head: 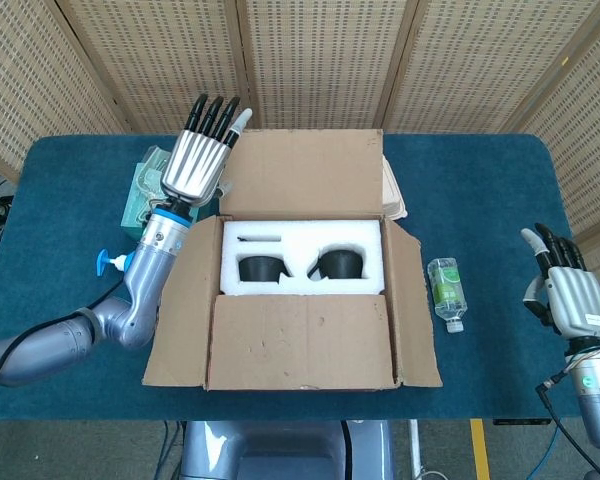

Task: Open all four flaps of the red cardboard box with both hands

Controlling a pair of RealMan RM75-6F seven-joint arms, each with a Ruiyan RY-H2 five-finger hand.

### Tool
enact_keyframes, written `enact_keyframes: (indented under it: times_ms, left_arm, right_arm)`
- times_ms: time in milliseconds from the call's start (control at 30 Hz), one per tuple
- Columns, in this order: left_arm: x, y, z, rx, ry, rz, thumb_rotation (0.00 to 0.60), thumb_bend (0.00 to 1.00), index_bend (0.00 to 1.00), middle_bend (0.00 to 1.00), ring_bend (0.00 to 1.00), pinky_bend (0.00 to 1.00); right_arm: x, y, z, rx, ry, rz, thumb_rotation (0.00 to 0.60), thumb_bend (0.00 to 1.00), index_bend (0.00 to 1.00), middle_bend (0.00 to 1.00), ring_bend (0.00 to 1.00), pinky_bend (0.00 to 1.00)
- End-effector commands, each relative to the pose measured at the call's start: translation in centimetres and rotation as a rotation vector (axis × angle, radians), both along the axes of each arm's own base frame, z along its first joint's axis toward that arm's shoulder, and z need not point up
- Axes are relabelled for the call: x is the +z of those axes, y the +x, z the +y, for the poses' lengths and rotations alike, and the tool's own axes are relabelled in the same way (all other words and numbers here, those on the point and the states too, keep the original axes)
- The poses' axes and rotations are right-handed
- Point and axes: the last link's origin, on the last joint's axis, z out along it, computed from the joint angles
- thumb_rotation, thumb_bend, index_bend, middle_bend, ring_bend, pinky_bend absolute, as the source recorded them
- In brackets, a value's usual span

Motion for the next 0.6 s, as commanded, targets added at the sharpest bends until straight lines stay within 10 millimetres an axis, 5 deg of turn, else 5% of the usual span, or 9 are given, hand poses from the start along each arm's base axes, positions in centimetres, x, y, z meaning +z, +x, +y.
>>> enact_keyframes:
  times_ms: [33,200,367,600]
  left_arm:
    - [0.7,0.0,-0.6,0.038,-0.061,-0.064,0.509,0.13,0.00,0.00,0.00,0.00]
    - [1.7,0.4,-2.3,0.072,-0.183,-0.181,0.415,0.19,0.01,0.00,0.00,0.00]
    - [2.6,0.1,-4.7,0.098,-0.322,-0.232,0.359,0.33,0.16,0.00,0.00,0.00]
    - [2.8,-0.8,-7.2,0.145,-0.480,-0.279,0.175,0.48,0.27,0.00,0.00,0.00]
  right_arm:
    - [-0.1,0.0,0.0,0.002,0.003,-0.001,0.600,0.98,0.00,0.00,0.00,0.00]
    - [-0.2,0.2,0.0,0.007,0.005,-0.001,0.600,0.98,0.00,0.00,0.00,0.00]
    - [-0.1,0.2,0.0,0.007,0.003,0.001,0.600,0.98,0.00,0.00,0.00,0.00]
    - [-0.3,0.4,0.1,0.008,0.008,0.005,0.600,0.98,0.00,0.00,0.00,0.00]
